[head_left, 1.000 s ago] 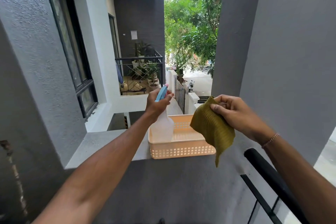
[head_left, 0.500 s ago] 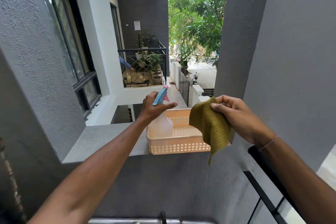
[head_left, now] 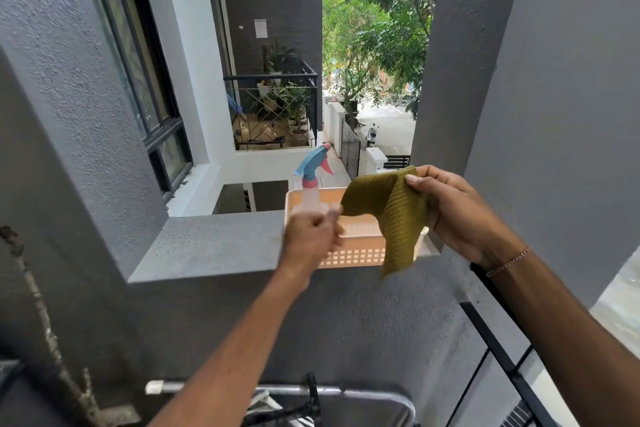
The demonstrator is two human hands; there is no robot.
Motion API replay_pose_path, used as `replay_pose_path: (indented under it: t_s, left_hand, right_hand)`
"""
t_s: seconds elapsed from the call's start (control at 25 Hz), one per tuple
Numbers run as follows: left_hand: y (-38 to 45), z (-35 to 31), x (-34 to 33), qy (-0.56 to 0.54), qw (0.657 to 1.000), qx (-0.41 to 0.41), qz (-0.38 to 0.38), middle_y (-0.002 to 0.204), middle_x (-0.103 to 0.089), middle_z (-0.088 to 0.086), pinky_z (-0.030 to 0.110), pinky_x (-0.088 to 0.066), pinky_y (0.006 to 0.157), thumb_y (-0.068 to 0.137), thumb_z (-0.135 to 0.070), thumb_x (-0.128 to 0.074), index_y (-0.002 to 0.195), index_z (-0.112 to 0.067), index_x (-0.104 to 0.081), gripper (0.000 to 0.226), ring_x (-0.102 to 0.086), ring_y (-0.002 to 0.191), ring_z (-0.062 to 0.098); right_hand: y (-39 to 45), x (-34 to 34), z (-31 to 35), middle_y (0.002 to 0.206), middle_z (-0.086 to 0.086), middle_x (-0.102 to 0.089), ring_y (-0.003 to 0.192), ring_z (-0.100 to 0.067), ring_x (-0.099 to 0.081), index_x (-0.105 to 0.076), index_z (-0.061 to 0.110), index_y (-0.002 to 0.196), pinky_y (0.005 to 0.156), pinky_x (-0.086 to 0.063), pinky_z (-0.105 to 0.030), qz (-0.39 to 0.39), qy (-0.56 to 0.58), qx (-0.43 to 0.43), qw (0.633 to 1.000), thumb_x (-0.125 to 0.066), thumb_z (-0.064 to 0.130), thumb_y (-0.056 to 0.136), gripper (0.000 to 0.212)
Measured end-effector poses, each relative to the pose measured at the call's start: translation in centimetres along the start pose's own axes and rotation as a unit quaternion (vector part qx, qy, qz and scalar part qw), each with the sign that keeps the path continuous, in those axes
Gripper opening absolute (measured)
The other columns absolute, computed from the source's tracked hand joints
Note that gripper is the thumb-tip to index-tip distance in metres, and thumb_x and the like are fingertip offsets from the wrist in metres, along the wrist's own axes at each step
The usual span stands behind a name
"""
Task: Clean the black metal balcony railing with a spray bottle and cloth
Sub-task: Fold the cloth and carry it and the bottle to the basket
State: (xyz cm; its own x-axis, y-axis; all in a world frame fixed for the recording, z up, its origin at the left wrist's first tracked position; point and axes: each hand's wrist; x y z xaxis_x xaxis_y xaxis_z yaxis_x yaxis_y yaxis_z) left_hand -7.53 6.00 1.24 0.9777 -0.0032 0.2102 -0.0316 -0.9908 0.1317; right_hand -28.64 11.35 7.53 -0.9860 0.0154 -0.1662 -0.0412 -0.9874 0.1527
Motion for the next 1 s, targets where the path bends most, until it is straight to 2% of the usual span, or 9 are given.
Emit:
replay_pose_path:
  t_s: [0.08, 0.16, 0.24, 0.4, 0.48, 0.6, 0.68, 0.84, 1.0]
  left_hand:
    - [-1.7, -0.1, -1.7, -0.147, 0.961, 0.161, 0.170, 0.096, -0.077, 0.014, 0.044, -0.059, 0.091, 0.098, -0.049, -0.061, 0.103, -0.003, -0.071, 0.047, -0.073, 0.093, 0.026]
    - [-2.1, 0.3, -2.3, -0.281, 0.904, 0.218, 0.237, 0.116, -0.073, 0.018, 0.045, -0.057, 0.099, 0.098, -0.047, -0.061, 0.121, -0.005, -0.066, 0.048, -0.069, 0.112, 0.031]
    - [-2.2, 0.6, -2.2, -0.338, 0.880, 0.219, 0.253, 0.121, -0.072, 0.018, 0.047, -0.055, 0.100, 0.098, -0.035, -0.063, 0.126, -0.007, -0.065, 0.039, -0.068, 0.115, 0.031]
    - [-1.8, 0.1, -1.1, -0.368, 0.892, 0.190, 0.183, 0.105, -0.073, 0.015, 0.040, -0.061, 0.086, 0.095, -0.008, -0.066, 0.111, 0.002, -0.067, 0.019, -0.070, 0.098, 0.025]
    - [-1.2, -0.6, 0.2, -0.322, 0.925, 0.142, 0.142, 0.106, -0.072, 0.015, 0.033, -0.063, 0.076, 0.088, -0.008, -0.073, 0.114, 0.001, -0.063, 0.029, -0.070, 0.098, 0.023]
    - [-0.6, -1.9, 1.7, -0.246, 0.957, 0.075, 0.136, 0.110, -0.073, 0.015, 0.033, -0.062, 0.079, 0.074, -0.014, -0.083, 0.124, -0.006, -0.054, 0.058, -0.073, 0.101, 0.026]
    - [-0.2, -2.6, 2.1, -0.171, 0.975, 0.017, 0.143, 0.100, -0.079, 0.009, 0.029, -0.063, 0.076, 0.077, -0.009, -0.084, 0.120, -0.010, -0.056, 0.051, -0.076, 0.095, 0.020]
    - [0.7, -3.2, 2.4, 0.013, 0.986, -0.097, 0.137, 0.095, -0.079, 0.000, 0.018, -0.060, 0.075, 0.078, -0.013, -0.087, 0.112, -0.012, -0.072, 0.037, -0.075, 0.088, 0.004]
    - [1.5, -3.7, 2.3, 0.138, 0.973, -0.168, 0.084, 0.094, -0.074, -0.006, 0.008, -0.055, 0.070, 0.075, -0.016, -0.090, 0.109, -0.013, -0.078, 0.036, -0.069, 0.079, -0.004]
  right_hand:
    - [-0.2, -0.4, -0.3, 0.096, -0.010, -0.068, 0.088, -0.017, -0.067, -0.064, 0.005, 0.107, 0.077, -0.059, -0.028, 0.006, 0.039, -0.006, 0.999, -0.053, 0.009, 0.100, 0.013]
    - [-0.5, -0.2, -0.7, 0.100, -0.013, -0.068, 0.091, -0.018, -0.067, -0.062, 0.001, 0.113, 0.080, -0.059, -0.028, 0.012, 0.059, -0.006, 0.998, -0.052, 0.007, 0.100, 0.017]
    - [-1.2, 0.1, -0.8, 0.102, -0.015, -0.068, 0.091, -0.019, -0.067, -0.060, -0.004, 0.117, 0.081, -0.060, -0.027, 0.016, 0.070, -0.007, 0.997, -0.052, 0.006, 0.100, 0.021]
    - [-1.7, 1.2, -1.3, 0.094, -0.013, -0.075, 0.081, -0.018, -0.071, -0.055, -0.002, 0.121, 0.074, -0.059, -0.031, -0.077, -0.025, -0.002, 0.997, -0.062, 0.004, 0.095, 0.028]
    - [-1.6, 1.9, -1.6, 0.095, -0.013, -0.077, 0.085, -0.020, -0.072, -0.050, 0.006, 0.127, 0.078, -0.058, -0.037, -0.101, -0.074, -0.015, 0.992, -0.067, 0.004, 0.091, 0.040]
    - [-1.9, 2.6, -1.5, 0.106, -0.016, -0.074, 0.098, -0.024, -0.071, -0.056, 0.014, 0.130, 0.077, -0.058, -0.031, -0.028, -0.089, -0.046, 0.995, -0.075, 0.001, 0.083, 0.052]
    - [-1.8, 2.7, -1.4, 0.109, -0.010, -0.071, 0.102, -0.022, -0.068, -0.067, 0.019, 0.121, 0.083, -0.057, -0.028, -0.015, -0.202, -0.058, 0.978, -0.088, 0.008, 0.071, 0.055]
    - [-0.7, 2.2, -2.1, 0.092, 0.002, -0.070, 0.086, -0.015, -0.064, -0.077, 0.025, 0.098, 0.075, -0.055, -0.032, -0.030, -0.401, -0.018, 0.916, -0.089, 0.020, 0.073, 0.028]
    - [0.1, 2.4, -1.5, 0.089, 0.004, -0.074, 0.070, 0.007, -0.064, -0.077, 0.021, 0.095, 0.059, -0.047, -0.011, -0.009, -0.445, -0.007, 0.895, -0.077, 0.026, 0.088, 0.009]
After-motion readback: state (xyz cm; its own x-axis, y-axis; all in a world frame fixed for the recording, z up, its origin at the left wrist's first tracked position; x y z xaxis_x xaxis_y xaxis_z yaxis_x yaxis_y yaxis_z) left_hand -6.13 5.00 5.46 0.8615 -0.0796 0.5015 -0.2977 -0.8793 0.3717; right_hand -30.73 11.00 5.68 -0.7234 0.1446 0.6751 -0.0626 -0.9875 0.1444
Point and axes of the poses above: each hand's wrist, its own y-axis towards the middle knuckle, its own x-axis out of the back of the hand, z = x × y
